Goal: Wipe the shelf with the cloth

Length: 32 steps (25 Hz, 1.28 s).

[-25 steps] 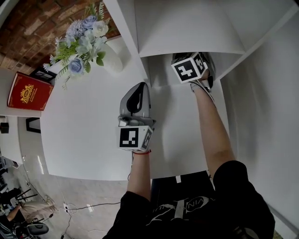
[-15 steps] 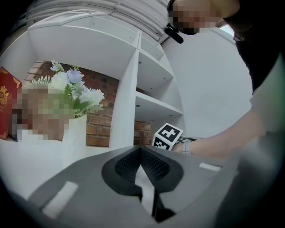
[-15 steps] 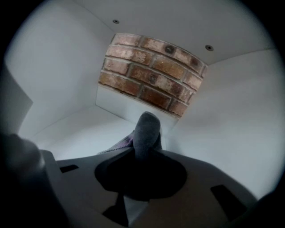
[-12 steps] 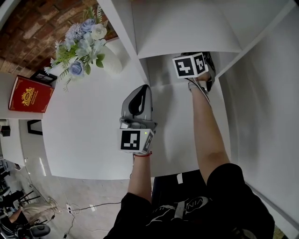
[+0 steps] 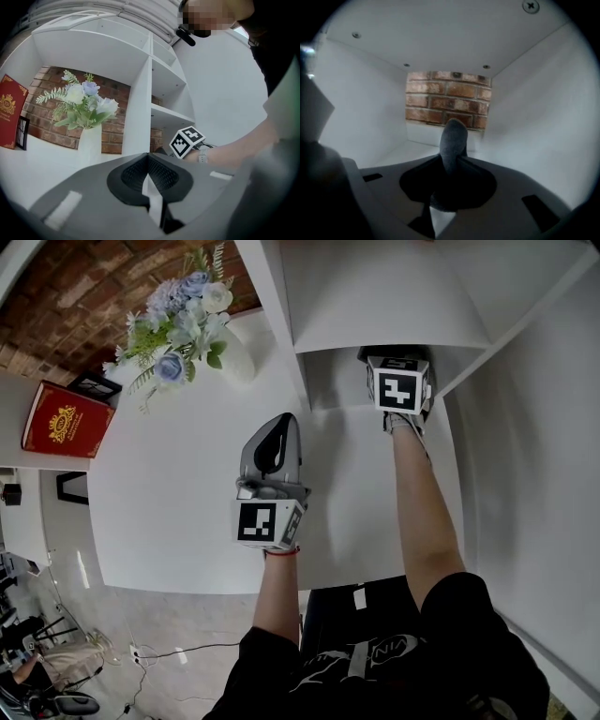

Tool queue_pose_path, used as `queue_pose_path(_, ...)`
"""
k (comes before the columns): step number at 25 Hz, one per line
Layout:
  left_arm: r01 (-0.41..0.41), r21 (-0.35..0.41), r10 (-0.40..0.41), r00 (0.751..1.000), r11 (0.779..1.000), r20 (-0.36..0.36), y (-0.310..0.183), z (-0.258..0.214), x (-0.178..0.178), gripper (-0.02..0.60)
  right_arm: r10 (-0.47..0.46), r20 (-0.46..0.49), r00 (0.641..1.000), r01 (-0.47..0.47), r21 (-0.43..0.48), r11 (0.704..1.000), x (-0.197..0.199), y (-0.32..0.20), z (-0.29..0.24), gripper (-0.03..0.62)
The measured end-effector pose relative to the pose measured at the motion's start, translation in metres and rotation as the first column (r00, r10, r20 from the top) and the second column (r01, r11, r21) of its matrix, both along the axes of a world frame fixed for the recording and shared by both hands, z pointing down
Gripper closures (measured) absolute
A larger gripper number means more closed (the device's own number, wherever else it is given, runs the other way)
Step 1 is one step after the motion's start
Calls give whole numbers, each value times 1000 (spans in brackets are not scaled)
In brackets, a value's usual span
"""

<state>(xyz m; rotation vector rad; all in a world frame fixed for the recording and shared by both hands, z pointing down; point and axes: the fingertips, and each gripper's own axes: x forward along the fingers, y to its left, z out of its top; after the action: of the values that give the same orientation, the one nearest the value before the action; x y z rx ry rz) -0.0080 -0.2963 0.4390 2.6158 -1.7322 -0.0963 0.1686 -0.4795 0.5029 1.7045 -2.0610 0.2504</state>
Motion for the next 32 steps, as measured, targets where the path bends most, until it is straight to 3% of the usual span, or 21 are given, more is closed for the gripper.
queue_pose_path(4,-1,-6,1,1000,1000,-3,3,-4,0,577,-206,55,977,207,-13,978,-57,23,-9,510)
queue_pose_path(8,-2,-10,2,1000,1000,0,9,-8,0,577,-385,-54,921,380,-81,921,-106,39,5,510)
queue_pose_path(12,0,-15,0,1000,1000,3,15,-9,-1,577,-488,-134,863,471,-138,871,-134,51,23,510)
queue_pose_path(16,10,-15,-10,1000,1000,3,16,-8,-6,577,-521,-189,833,494,-172,852,-133,53,31,510)
queue_pose_path(21,7,-21,-7,1000,1000,2,15,-5,-4,577,-485,-240,841,447,-199,872,-111,51,34,510)
queue_pose_path(32,-43,-35,43,999,998,-5,15,-7,19,577,-280,-302,912,233,-182,955,-29,47,32,510)
